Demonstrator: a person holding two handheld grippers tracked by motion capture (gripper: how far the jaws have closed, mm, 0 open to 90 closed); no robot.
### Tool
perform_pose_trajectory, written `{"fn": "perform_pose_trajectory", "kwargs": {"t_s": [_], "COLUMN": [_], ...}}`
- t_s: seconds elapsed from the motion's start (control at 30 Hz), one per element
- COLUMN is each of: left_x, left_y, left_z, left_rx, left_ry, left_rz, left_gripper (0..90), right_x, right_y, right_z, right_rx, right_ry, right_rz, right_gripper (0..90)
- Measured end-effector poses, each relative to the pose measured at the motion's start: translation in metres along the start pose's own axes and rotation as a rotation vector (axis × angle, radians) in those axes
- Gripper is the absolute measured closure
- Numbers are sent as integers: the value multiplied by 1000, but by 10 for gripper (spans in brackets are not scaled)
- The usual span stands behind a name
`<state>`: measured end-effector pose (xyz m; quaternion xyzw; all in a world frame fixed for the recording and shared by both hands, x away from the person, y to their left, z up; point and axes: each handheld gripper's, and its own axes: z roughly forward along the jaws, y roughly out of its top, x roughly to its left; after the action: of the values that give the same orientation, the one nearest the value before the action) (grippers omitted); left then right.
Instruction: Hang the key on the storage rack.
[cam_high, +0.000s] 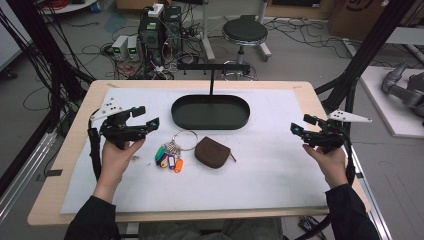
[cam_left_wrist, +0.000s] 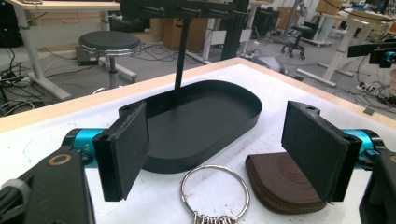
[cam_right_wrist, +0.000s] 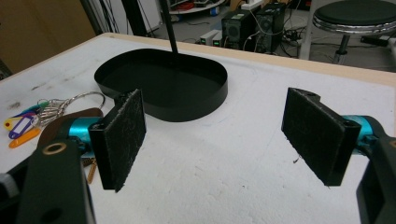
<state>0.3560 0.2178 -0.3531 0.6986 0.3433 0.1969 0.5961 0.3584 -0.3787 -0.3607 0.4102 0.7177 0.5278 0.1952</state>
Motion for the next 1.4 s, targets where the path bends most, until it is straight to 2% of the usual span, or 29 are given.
{"fn": "perform_pose_trajectory", "kwargs": {"t_s": [0.13, 0.3, 0.43, 0.5, 0.6, 0.7, 0.83, 0.9, 1.0, 1.07, 1.23, 1.27, 1.33, 1.37, 1.4], "left_x": [1, 0, 0, 0, 0, -1, -1, 0, 4, 6, 6, 6, 3, 3, 3], "left_y": [-3, -5, -6, -6, -7, -8, -9, -10, -12, -13, -17, -19, -22, -24, -25], "left_z": [0, -1, 3, 6, 11, 17, 25, 29, 34, 38, 54, 58, 66, 70, 73], "left_rx": [19, 13, -3, 5, 7, 17, 33, 45, 59, 72, 140, 160, 207, 221, 234], "left_ry": [41, 71, 64, 73, 48, 51, 31, 33, 44, 37, 51, 61, 117, 122, 115], "left_rz": [-2, 41, 26, 29, 22, 33, 4, 1, -30, -47, -30, -19, 25, 42, 46], "left_gripper": [244, 246, 248, 247, 247, 246, 246, 245, 245, 245, 260, 292, 374, 374, 425], "right_x": [0, -1, -1, 0, 1, 0, -1, -1, -1, -2, -2, -3, -3, -3, -2], "right_y": [-1, -1, -2, -2, -3, -3, -3, -3, -4, -4, -4, -5, -5, -5, -5], "right_z": [1, 0, 1, 1, 0, 1, 2, 4, 5, 5, 6, 7, 8, 8, 8], "right_rx": [8, 2, 10, 15, 17, 18, 24, 28, 31, 32, 35, 36, 44, 44, 48], "right_ry": [0, 6, 1, -5, -9, -11, -11, -16, -20, -19, -21, -19, -12, -12, -11], "right_rz": [-3, -4, -5, -18, -22, -18, -15, -22, -23, -22, -16, -19, -22, -22, -23], "right_gripper": [228, 237, 237, 236, 236, 237, 237, 238, 244, 244, 244, 246, 253, 253, 262]}}
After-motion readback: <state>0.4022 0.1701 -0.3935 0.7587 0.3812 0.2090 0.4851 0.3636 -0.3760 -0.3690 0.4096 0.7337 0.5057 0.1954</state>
